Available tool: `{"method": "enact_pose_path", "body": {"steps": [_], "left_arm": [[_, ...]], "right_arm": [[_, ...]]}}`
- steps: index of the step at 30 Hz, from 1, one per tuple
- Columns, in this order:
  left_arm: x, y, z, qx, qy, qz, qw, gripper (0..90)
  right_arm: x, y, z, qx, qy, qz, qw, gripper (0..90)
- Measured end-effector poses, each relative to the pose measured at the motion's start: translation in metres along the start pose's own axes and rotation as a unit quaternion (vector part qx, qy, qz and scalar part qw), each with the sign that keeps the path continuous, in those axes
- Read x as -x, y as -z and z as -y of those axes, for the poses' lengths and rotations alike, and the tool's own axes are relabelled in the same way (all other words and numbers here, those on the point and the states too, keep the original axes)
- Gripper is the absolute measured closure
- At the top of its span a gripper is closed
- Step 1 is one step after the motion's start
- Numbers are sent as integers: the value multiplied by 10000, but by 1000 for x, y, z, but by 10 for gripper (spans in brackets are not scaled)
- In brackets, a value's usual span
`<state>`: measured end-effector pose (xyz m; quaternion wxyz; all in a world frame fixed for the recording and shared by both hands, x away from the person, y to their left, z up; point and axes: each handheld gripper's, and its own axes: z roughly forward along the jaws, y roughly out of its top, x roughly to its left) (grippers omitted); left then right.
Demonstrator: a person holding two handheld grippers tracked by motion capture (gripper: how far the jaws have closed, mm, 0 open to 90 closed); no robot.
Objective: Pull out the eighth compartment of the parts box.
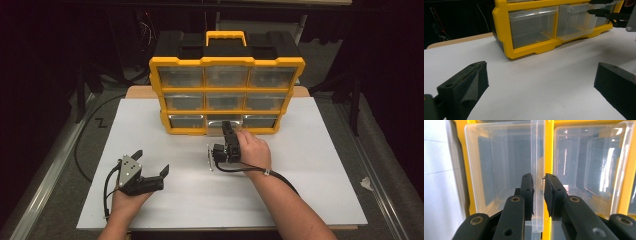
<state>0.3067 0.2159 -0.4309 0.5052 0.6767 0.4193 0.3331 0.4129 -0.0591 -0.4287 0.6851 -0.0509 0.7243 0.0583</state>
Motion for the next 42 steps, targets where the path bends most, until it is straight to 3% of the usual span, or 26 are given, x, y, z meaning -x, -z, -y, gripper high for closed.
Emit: {"method": "enact_pose_path", "body": {"steps": [9,13,17,21,25,33,42], "left_arm": [[1,0,0,8,-5,5,10000,3],[0,0,0,7,-6,6,10000,3],[0,0,0,0,-18,13,10000,3],[0,0,0,10,-18,15,10000,3],[0,0,0,18,-4,9,10000,3],[0,0,0,6,-23,18,10000,3],[1,-1,0,22,-48,29,10000,3]], "right_arm": [[1,11,1,88,37,4,10000,785],[3,11,1,22,-48,-171,9998,655],[6,9,4,-16,-34,-316,9995,621],[8,8,7,-102,-80,-407,9991,650],[9,7,10,-151,-71,-463,9988,768],[7,17,9,-84,-18,-398,9992,780],[6,39,13,-9,-69,-411,9991,780]]}}
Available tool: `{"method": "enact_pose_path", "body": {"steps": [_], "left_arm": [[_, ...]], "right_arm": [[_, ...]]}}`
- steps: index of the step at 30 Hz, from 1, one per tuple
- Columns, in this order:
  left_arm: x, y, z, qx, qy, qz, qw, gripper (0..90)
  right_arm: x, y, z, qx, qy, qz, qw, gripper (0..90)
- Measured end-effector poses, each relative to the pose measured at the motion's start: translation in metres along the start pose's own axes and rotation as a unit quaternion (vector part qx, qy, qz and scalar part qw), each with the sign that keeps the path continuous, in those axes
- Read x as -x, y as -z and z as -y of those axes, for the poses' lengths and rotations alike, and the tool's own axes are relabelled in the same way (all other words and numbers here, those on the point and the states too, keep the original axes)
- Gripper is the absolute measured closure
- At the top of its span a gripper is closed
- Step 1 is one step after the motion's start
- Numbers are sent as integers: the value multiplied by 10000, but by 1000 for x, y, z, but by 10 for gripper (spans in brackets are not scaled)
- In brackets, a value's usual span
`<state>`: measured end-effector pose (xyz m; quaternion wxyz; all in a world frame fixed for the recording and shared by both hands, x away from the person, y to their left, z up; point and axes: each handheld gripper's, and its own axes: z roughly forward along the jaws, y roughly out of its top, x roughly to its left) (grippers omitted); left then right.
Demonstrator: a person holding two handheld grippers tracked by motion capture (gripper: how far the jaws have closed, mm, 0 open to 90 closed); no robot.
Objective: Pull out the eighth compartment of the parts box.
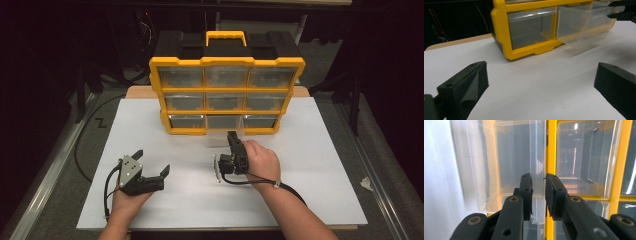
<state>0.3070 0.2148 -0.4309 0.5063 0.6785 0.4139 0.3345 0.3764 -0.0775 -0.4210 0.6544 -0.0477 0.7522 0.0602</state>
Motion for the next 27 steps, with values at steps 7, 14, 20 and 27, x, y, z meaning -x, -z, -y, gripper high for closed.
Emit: {"method": "enact_pose_path", "body": {"steps": [7,14,20,27], "left_arm": [[0,0,0,10,-5,-2,10000,3],[0,0,0,2,-14,5,10000,3],[1,-1,0,-12,-24,13,10000,3],[1,-1,0,-14,-21,25,10000,3]], "right_arm": [[-2,11,1,103,1,35,9999,778],[-5,16,0,105,-21,14,9999,775],[-5,15,0,99,-76,-6,9999,774],[-5,15,-2,90,-101,-27,9999,773]]}}
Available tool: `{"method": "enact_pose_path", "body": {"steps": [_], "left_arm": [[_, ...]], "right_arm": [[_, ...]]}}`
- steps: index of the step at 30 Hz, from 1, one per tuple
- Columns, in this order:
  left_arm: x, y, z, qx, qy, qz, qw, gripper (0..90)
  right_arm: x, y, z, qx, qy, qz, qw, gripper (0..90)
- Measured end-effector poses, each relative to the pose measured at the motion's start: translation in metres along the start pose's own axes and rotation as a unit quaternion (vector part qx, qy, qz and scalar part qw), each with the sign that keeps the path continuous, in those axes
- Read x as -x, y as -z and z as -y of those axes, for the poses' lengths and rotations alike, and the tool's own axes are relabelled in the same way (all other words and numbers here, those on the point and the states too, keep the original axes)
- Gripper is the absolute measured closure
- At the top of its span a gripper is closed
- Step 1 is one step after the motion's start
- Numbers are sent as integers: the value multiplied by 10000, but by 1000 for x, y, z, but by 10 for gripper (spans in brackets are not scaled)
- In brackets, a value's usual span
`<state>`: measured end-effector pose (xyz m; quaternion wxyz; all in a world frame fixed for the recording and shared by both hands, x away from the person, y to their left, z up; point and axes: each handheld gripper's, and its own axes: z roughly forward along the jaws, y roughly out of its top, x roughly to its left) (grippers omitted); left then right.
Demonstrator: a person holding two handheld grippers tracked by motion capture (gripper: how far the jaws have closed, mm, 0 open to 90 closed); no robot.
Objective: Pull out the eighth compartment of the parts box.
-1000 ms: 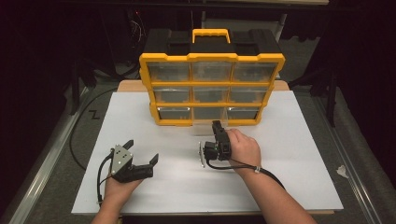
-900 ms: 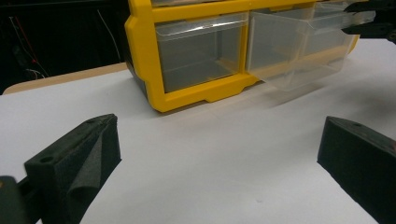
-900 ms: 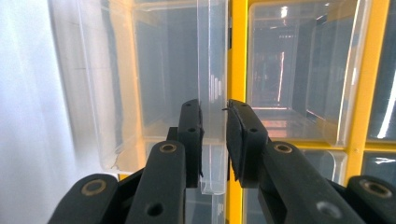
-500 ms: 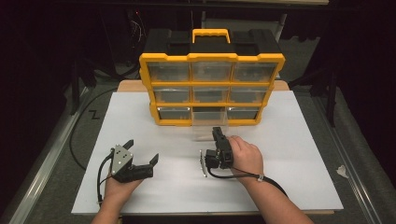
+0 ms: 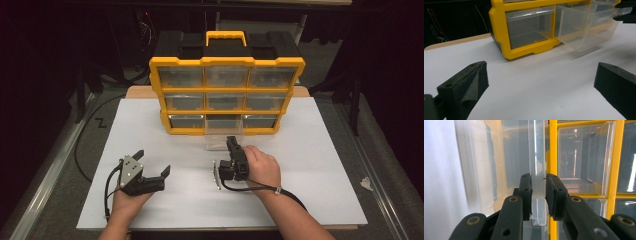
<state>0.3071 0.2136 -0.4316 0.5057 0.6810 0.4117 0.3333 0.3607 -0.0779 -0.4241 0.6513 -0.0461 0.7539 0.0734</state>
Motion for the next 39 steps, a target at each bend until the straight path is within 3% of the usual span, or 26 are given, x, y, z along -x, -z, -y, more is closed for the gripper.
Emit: {"method": "enact_pose_path", "body": {"steps": [12,21,28,39], "left_arm": [[0,0,0,33,-2,7,10000,3],[0,0,0,21,-17,1,10000,3],[0,0,0,16,-11,-14,10000,3],[-1,0,1,-15,-12,-53,10000,3]], "right_arm": [[1,-1,0,10,-5,-6,10000,760],[7,8,4,97,-73,-58,9999,661],[7,19,19,130,-189,-248,9994,576],[-7,29,53,-31,-271,-578,9980,460]]}}
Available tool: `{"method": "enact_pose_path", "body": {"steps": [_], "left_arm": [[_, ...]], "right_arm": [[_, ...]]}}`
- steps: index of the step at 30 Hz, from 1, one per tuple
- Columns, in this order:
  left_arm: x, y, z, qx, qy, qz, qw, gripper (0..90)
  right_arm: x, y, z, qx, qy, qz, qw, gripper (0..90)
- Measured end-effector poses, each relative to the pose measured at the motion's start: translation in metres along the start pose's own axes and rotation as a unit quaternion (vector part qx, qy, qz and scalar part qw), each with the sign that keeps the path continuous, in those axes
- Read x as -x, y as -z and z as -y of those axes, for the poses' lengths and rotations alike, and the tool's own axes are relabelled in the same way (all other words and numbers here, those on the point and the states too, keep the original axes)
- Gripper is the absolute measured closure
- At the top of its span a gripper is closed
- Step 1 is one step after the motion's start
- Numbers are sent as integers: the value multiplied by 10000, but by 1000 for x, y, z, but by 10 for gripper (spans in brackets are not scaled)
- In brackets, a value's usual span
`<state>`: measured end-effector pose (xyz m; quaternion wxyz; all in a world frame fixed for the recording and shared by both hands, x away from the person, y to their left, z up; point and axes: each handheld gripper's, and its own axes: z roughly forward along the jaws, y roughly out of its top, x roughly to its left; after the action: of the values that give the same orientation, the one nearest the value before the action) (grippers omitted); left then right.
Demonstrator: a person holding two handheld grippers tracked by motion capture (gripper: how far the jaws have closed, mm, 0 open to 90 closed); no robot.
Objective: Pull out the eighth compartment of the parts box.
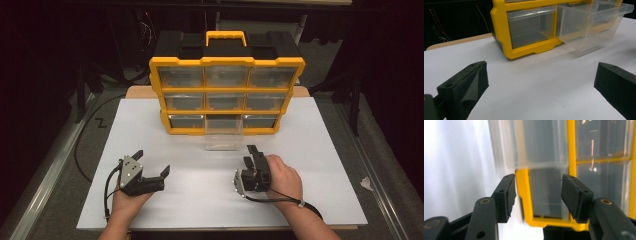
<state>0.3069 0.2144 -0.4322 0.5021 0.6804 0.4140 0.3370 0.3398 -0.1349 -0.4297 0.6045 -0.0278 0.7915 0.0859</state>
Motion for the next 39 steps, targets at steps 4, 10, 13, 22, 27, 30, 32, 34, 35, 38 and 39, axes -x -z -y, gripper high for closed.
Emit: {"method": "enact_pose_path", "body": {"steps": [4,10,13,22,27,30,32,34,35,38,39], "left_arm": [[0,0,1,-39,-3,-22,10000,3],[-1,-1,2,-90,28,-57,9999,3],[0,-1,2,-107,47,-65,9999,3],[-1,-2,2,-121,53,-74,9999,3],[0,-2,2,-119,44,-58,9999,3],[0,-2,2,-116,40,-44,9999,3],[0,-2,2,-113,35,-34,9999,3],[0,-2,2,-112,31,-25,9999,3],[0,-2,2,-113,31,-23,9999,3],[0,-2,2,-108,31,-20,9999,3],[0,-2,2,-107,31,-20,9999,3]], "right_arm": [[-4,5,19,-135,-2,-20,9999,435],[-9,11,48,-306,-73,31,9995,409],[-9,13,62,-344,-76,40,9994,388],[-6,11,75,-503,-189,-47,9985,316],[-8,9,74,-510,-145,-119,9985,268],[-9,9,74,-504,-153,-121,9985,239],[-9,9,73,-508,-127,-158,9985,222],[-9,9,73,-496,-98,-183,9986,206],[-10,9,73,-499,-79,-195,9985,199],[-9,9,73,-493,-83,-190,9986,179],[-8,10,72,-524,-73,-154,9985,173]]}}
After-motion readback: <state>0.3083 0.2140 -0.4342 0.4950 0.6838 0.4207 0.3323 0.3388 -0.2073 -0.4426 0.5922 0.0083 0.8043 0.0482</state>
